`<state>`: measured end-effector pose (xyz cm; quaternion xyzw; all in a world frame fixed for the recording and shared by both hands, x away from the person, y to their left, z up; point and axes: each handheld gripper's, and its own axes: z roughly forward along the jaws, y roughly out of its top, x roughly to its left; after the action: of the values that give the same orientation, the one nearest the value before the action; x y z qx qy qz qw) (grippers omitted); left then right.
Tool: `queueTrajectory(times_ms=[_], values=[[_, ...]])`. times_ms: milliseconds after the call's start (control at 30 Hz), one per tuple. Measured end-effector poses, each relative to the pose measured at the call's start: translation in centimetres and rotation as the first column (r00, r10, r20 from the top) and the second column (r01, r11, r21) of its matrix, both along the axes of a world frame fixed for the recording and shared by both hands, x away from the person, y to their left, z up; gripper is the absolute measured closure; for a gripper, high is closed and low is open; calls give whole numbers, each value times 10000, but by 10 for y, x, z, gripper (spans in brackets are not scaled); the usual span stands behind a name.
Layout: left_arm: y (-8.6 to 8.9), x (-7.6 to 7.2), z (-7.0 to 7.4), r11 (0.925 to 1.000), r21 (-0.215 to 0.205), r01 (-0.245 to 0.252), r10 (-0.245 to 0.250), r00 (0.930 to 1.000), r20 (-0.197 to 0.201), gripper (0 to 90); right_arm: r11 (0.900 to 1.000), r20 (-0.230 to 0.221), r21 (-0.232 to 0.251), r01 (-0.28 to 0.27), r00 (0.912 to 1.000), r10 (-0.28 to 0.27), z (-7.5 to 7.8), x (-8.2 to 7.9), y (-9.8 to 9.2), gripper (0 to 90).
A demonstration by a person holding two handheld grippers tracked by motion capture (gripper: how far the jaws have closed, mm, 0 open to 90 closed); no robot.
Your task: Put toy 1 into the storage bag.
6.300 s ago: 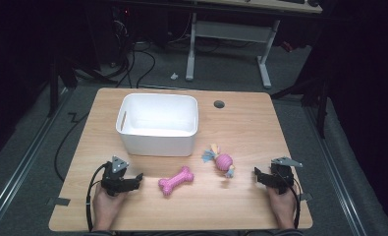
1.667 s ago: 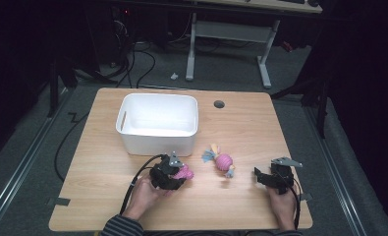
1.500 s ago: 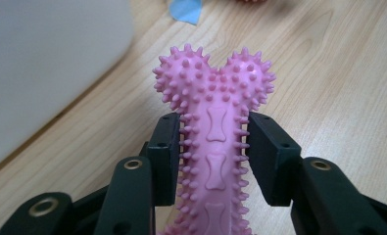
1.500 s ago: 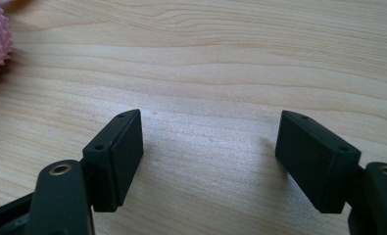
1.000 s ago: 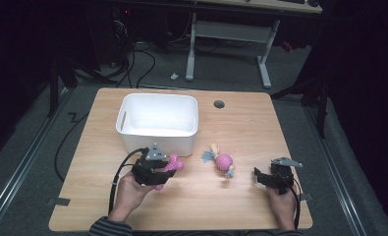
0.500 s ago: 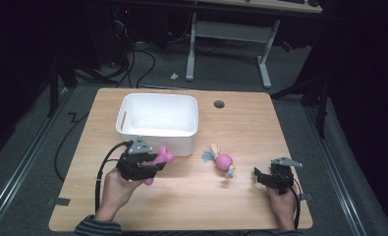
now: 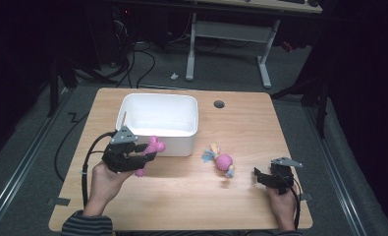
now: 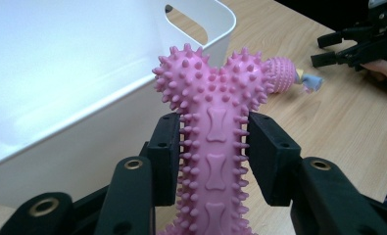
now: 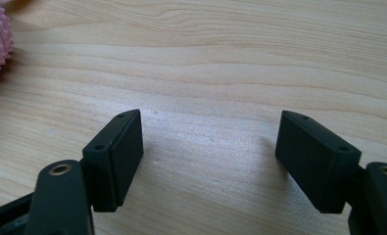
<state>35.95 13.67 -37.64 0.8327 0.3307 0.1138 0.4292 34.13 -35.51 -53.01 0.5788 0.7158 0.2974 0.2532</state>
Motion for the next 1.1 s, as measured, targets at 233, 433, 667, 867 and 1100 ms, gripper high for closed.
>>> queueTrajectory(times_ms=[233,433,667,867,1100], values=[[-1,6,17,9997,215,-83,80,9998,159,581,10000,-5,9,7,10000,-7,0,0,0,258],[-2,13,33,9991,407,-106,91,9993,371,581,10000,-4,9,7,10000,-7,0,0,0,258],[-3,24,50,9988,422,-247,224,9984,527,582,10000,-4,9,19,10000,-19,0,0,0,258],[-7,35,57,9973,575,-454,413,9967,704,582,10000,-5,8,18,10000,-18,0,0,0,258],[-10,48,60,9968,624,-508,466,9966,675,581,10000,-4,7,16,10000,-16,0,0,0,258]])
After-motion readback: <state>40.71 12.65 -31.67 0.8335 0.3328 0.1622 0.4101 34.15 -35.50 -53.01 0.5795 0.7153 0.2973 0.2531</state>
